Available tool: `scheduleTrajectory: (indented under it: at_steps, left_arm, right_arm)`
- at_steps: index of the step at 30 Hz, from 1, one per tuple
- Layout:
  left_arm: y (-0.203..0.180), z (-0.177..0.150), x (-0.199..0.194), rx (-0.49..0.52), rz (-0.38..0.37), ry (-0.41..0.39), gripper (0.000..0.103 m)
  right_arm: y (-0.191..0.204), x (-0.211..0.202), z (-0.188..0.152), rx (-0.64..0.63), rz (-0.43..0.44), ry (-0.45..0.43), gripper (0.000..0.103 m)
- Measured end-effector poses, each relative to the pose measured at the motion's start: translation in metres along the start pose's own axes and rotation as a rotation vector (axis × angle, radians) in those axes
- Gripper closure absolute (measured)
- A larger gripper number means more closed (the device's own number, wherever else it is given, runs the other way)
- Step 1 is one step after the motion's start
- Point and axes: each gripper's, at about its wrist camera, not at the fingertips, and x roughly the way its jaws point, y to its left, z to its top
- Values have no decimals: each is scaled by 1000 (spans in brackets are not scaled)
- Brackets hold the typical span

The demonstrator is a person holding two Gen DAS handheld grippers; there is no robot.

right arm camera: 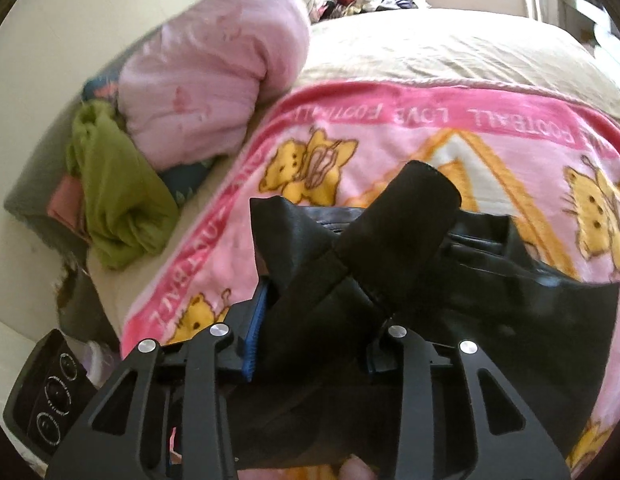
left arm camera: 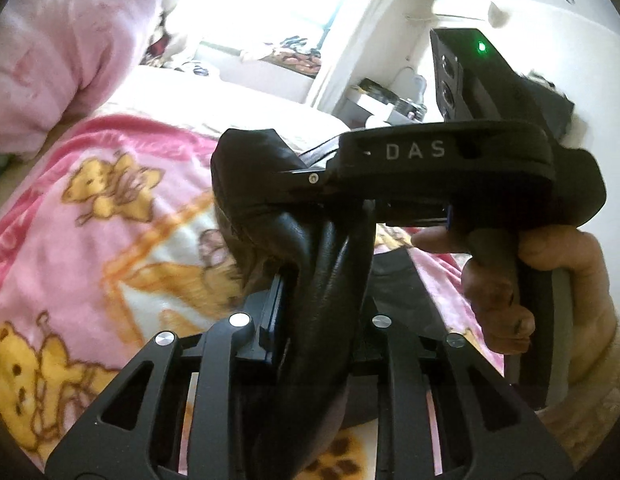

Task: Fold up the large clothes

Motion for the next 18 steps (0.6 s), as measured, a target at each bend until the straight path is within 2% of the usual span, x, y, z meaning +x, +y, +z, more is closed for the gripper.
scheduleTrajectory:
  at_steps: [5, 9, 14, 18]
  left_arm:
    - [-51, 1, 19, 84, -12, 18, 83]
    - [-93, -7, 35, 168, -33, 38, 76]
    - [-134, -22, 52, 237, -118, 86, 75]
    - [-136, -32, 49, 209, -209, 142, 67]
  right_arm:
    - [-51, -36, -18, 72, 41, -60, 74]
    - [-104, -54, -42, 168, 106, -102, 76]
    - [-163, -59, -69, 275, 173, -122, 77]
    - [-191, -60, -89, 308, 207, -135, 77]
